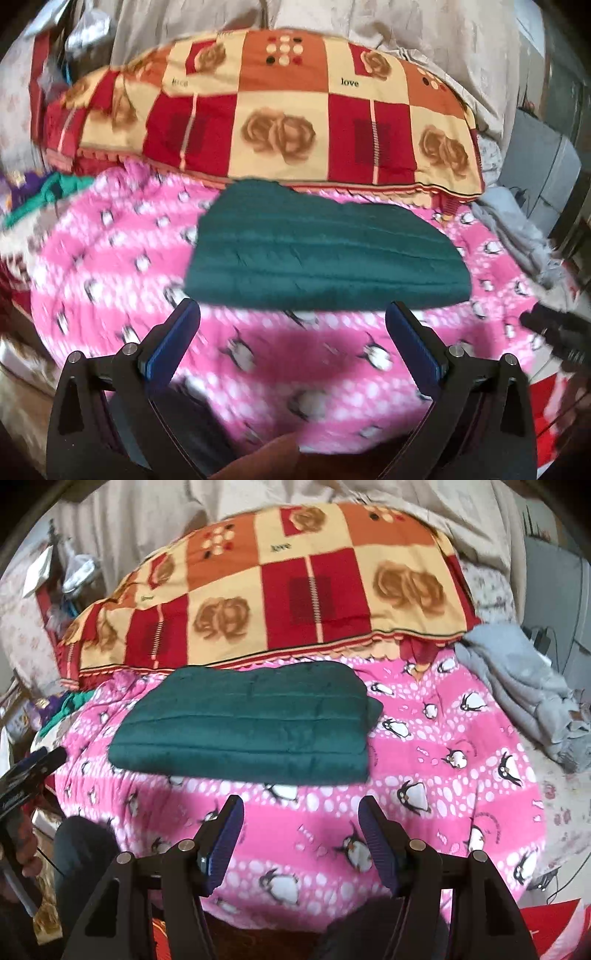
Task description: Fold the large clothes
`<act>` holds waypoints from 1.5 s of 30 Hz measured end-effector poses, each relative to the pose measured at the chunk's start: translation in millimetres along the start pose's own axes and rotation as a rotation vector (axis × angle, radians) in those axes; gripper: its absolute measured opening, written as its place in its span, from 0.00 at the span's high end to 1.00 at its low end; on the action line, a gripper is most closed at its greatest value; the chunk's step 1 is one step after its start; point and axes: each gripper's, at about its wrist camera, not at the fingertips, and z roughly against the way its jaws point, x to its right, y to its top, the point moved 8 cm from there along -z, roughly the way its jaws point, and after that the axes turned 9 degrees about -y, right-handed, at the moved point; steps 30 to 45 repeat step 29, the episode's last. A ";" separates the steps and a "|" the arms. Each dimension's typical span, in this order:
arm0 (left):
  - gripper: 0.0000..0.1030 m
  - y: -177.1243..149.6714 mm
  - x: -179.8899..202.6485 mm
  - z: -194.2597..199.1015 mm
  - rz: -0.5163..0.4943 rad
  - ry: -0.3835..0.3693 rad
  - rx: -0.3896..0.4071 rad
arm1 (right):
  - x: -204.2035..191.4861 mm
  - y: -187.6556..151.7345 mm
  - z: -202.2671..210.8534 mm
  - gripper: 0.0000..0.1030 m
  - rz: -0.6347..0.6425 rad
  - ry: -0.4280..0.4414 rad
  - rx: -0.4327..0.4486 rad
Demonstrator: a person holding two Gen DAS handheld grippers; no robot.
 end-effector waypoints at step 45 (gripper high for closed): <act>0.02 -14.0 32.1 26.9 -0.035 0.038 -0.003 | -20.9 -20.4 29.7 0.40 0.044 0.008 0.036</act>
